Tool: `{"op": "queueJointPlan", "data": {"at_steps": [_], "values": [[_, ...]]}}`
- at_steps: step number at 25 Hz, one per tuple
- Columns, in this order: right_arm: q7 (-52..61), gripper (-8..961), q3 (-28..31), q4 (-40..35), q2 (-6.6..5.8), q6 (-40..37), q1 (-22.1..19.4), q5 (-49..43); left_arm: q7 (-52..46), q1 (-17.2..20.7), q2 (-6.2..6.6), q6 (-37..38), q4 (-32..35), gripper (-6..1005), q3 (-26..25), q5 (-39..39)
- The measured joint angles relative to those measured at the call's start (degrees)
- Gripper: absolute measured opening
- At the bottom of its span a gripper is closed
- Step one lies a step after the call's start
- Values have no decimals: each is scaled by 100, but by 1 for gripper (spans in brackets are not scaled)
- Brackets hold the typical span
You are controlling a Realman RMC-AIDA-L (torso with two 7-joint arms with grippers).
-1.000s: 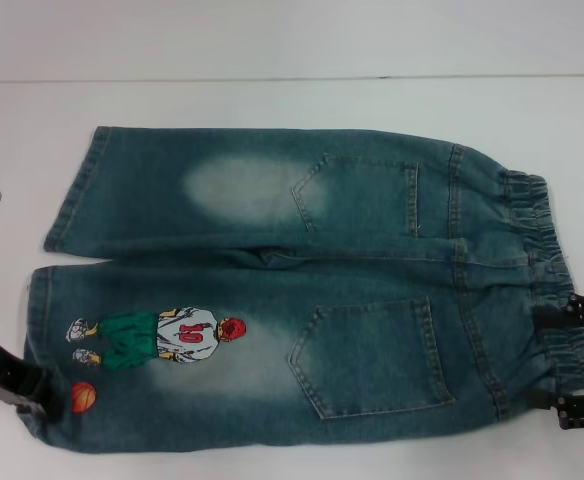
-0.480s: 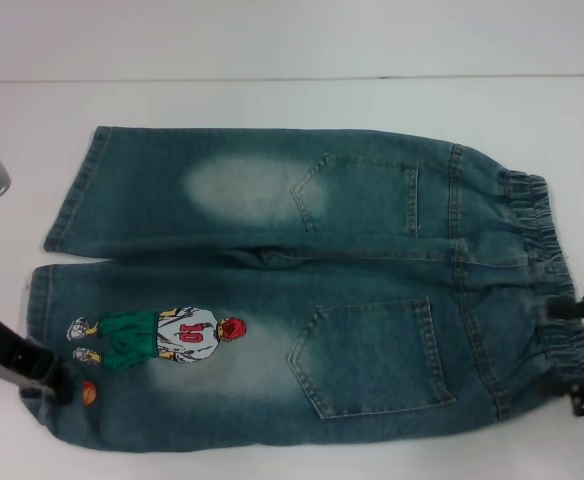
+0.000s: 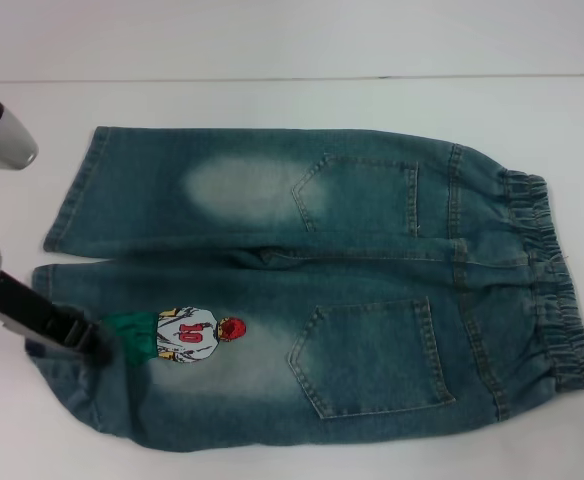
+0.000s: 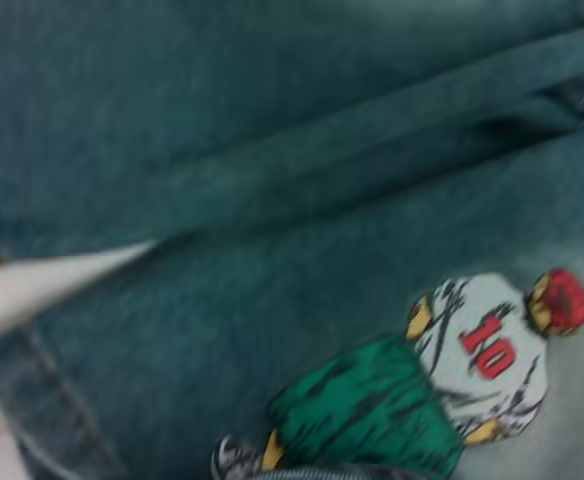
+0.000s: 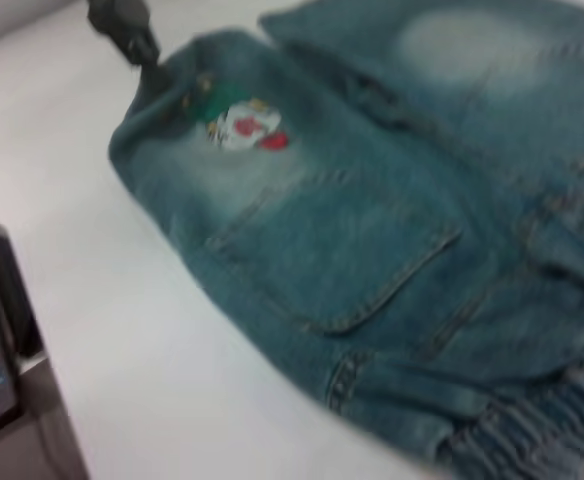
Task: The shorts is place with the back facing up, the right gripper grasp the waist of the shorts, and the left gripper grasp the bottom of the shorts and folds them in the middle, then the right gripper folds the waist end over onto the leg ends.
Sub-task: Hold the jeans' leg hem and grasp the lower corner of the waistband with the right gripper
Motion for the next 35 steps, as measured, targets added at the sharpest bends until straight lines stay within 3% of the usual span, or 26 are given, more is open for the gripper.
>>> {"op": "queueJointPlan", "data": {"at_steps": [7, 14, 29, 35], "values": [[776, 914, -14, -132, -112, -174, 450, -980, 134, -11, 6, -109, 60, 50, -28, -160], [939, 914, 9, -113, -106, -123, 651, -1121, 193, 64, 1, -132, 85, 50, -8, -160], [1068, 913, -226, 150, 133, 438, 802, -1197, 295, 95, 6, -96, 86, 51, 29, -109], [1080, 913, -270, 472, 150, 631, 898, -1310, 297, 78, 29, -85, 83, 50, 32, -104]]}}
